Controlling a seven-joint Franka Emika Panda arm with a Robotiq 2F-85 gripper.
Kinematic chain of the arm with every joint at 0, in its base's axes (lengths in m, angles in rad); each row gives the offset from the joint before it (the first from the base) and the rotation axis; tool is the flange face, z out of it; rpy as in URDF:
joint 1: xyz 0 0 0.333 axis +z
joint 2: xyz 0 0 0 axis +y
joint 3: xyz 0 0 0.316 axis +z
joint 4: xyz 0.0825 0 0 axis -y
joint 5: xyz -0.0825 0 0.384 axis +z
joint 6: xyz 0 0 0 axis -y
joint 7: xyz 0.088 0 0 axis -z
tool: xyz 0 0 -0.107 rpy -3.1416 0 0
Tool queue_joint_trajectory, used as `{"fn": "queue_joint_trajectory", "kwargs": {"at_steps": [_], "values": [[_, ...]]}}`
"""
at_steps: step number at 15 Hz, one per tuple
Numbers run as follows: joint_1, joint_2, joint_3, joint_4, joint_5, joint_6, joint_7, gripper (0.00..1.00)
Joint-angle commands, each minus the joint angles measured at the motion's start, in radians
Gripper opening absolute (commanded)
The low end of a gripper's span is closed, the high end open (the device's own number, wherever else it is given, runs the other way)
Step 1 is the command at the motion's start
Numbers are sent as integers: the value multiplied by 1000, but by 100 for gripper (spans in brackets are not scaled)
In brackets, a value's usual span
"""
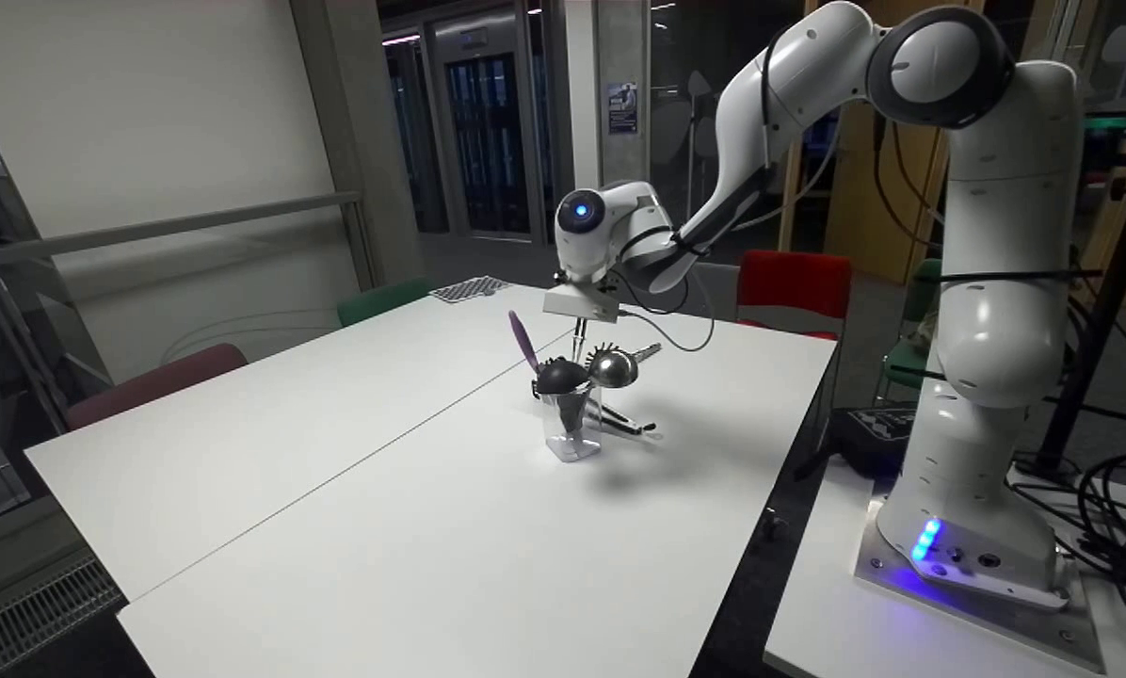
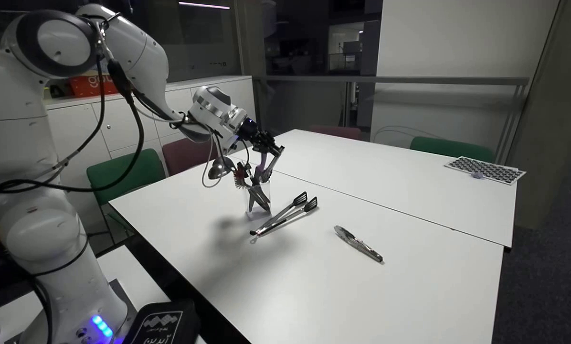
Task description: Pick the object on the right and put it in the holder
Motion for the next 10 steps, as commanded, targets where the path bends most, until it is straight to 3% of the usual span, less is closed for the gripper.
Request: {"fn": "queue_joint_trajectory", "kwargs": {"at_steps": [1, 8, 10], "values": [[26, 82, -16, 73, 6, -48, -24, 5], [40, 153, -20, 133, 16, -87, -19, 5], [63, 150, -29, 136, -49, -128, 57, 5]]}}
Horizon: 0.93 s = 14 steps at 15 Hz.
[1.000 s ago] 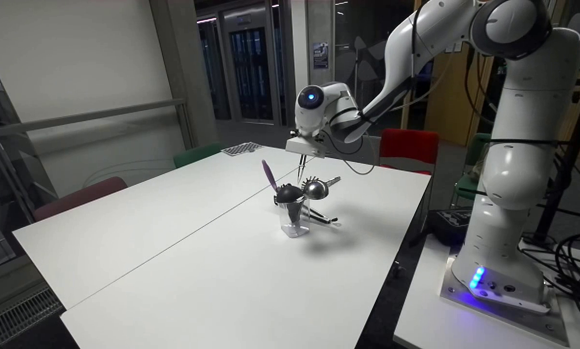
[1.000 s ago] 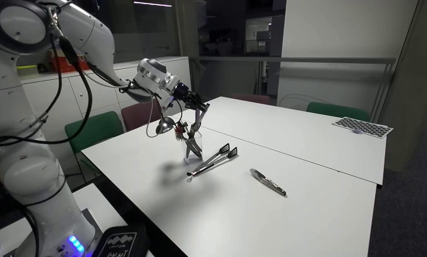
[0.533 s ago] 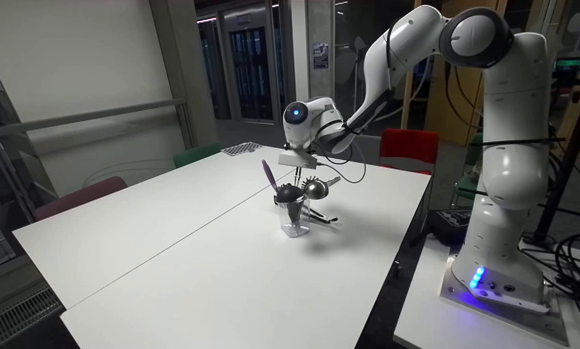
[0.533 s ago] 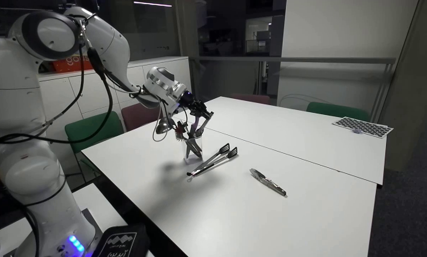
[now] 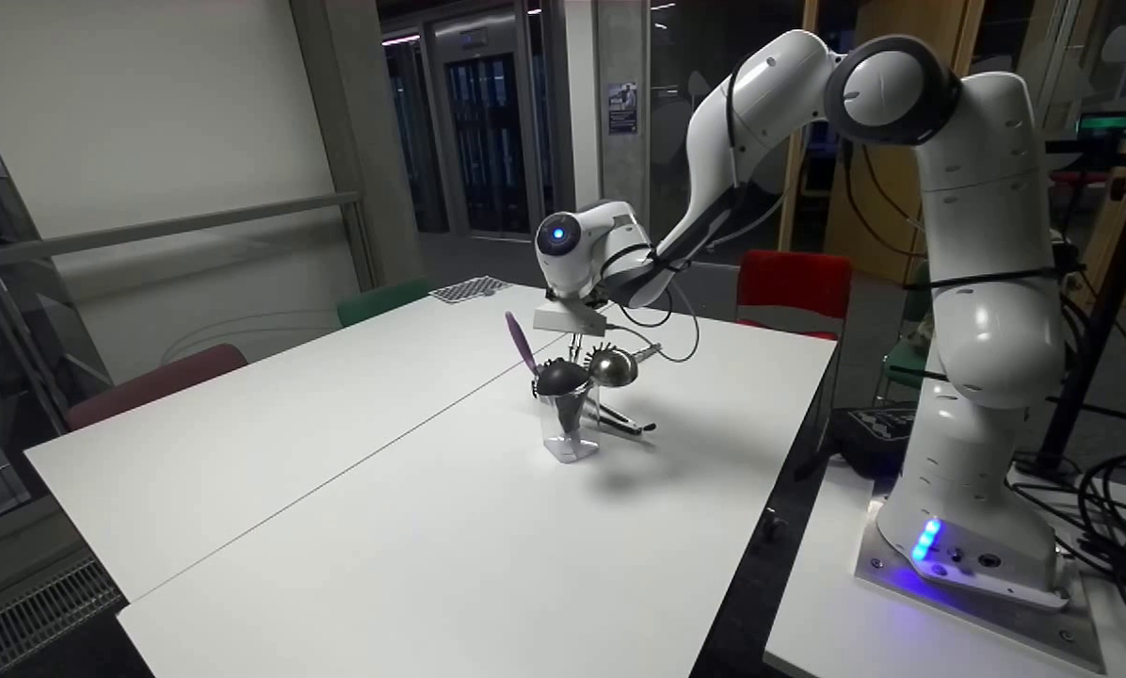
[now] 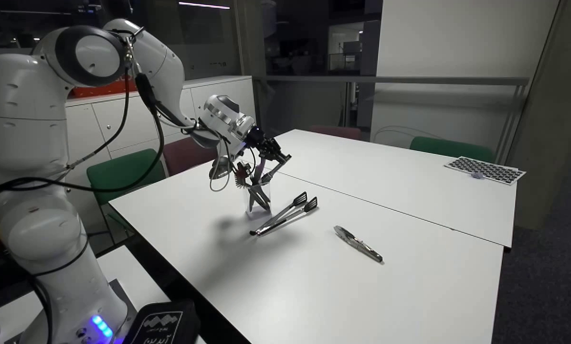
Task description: Pick the object on the right and put it in the holder
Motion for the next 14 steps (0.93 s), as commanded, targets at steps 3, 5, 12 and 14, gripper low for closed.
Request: {"fn": "queue_joint_trajectory", "kwargs": {"at_steps": [3, 5, 12, 14], "values": [[91, -5, -19, 1, -214, -175, 225, 5], [116, -8, -6, -7, -275, -276, 297, 5], [151, -7, 35, -8, -307, -560, 366, 5], [148, -12, 43, -11, -296, -575, 352, 5]]}}
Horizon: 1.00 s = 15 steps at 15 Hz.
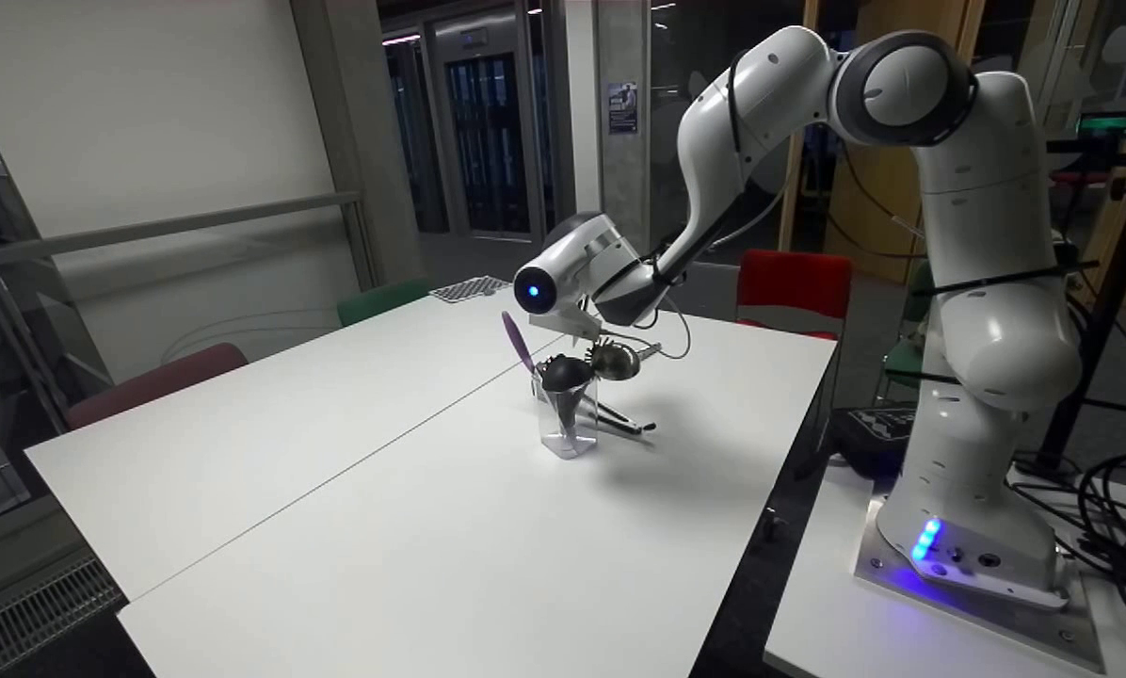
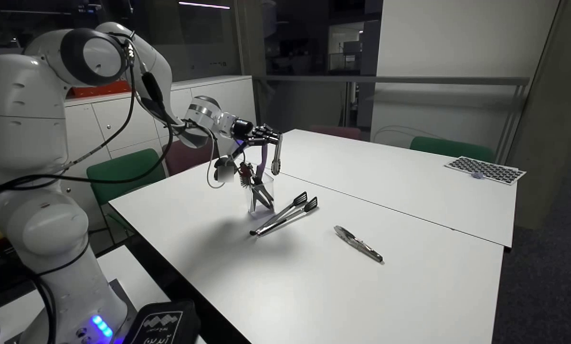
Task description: Pick the object on the right and put it in the holder
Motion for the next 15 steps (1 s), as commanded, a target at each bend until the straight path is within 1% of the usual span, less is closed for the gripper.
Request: {"fn": "queue_joint_trajectory", "kwargs": {"at_steps": [1, 4, 12, 15], "values": [[-6, -18, 19, -12, -5, -48, -5, 5], [-8, -20, 27, -11, 10, -37, -17, 5], [-4, -18, 73, 0, 101, -2, -77, 5], [-6, -6, 75, 11, 128, -3, -95, 5]]}}
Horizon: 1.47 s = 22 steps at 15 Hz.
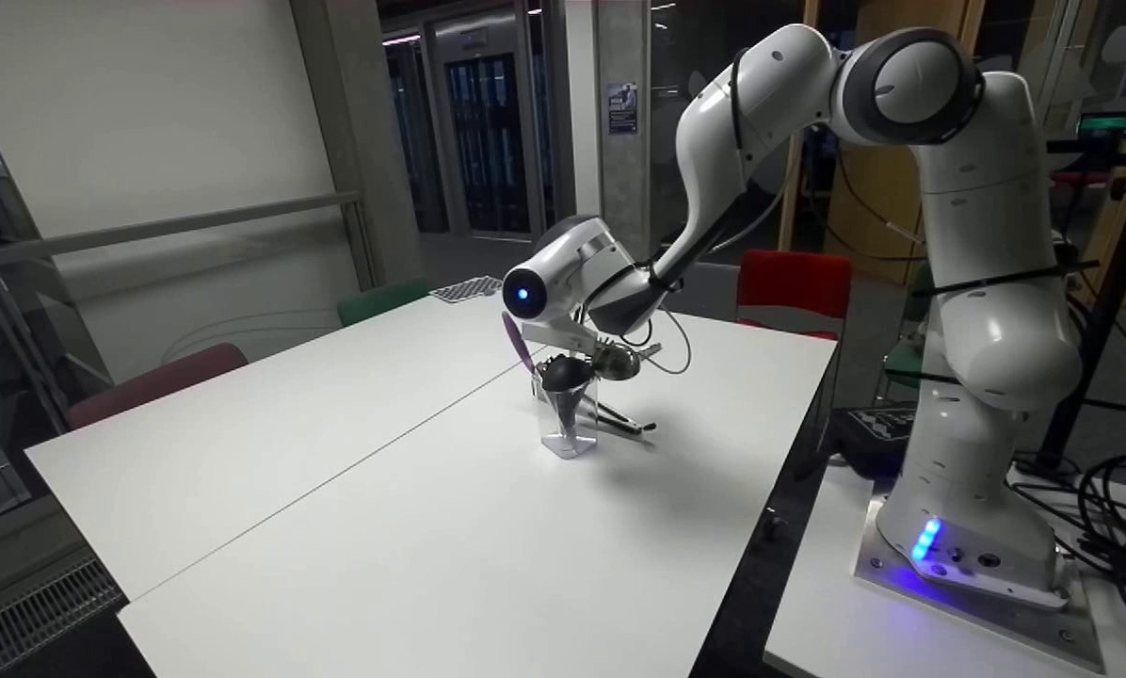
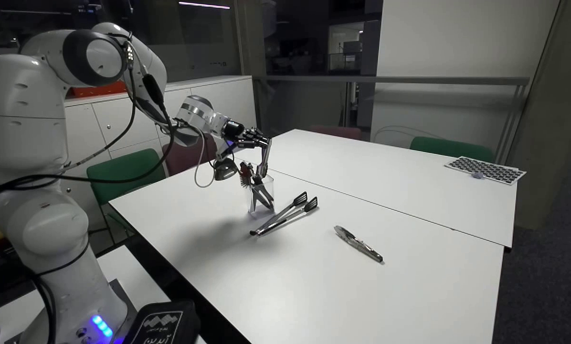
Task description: Pick the object on the right and put it in the holder
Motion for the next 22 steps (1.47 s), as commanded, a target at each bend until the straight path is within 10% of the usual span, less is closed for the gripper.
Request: {"fn": "queue_joint_trajectory", "kwargs": {"at_steps": [1, 15, 17, 22], "values": [[-7, -1, 0, 14, 31, 7, -47, 5], [-18, 104, -11, 81, 107, 25, -137, 5], [-17, 108, -13, 91, 114, 24, -144, 47], [-14, 97, -16, 93, 114, 22, -143, 77]]}}
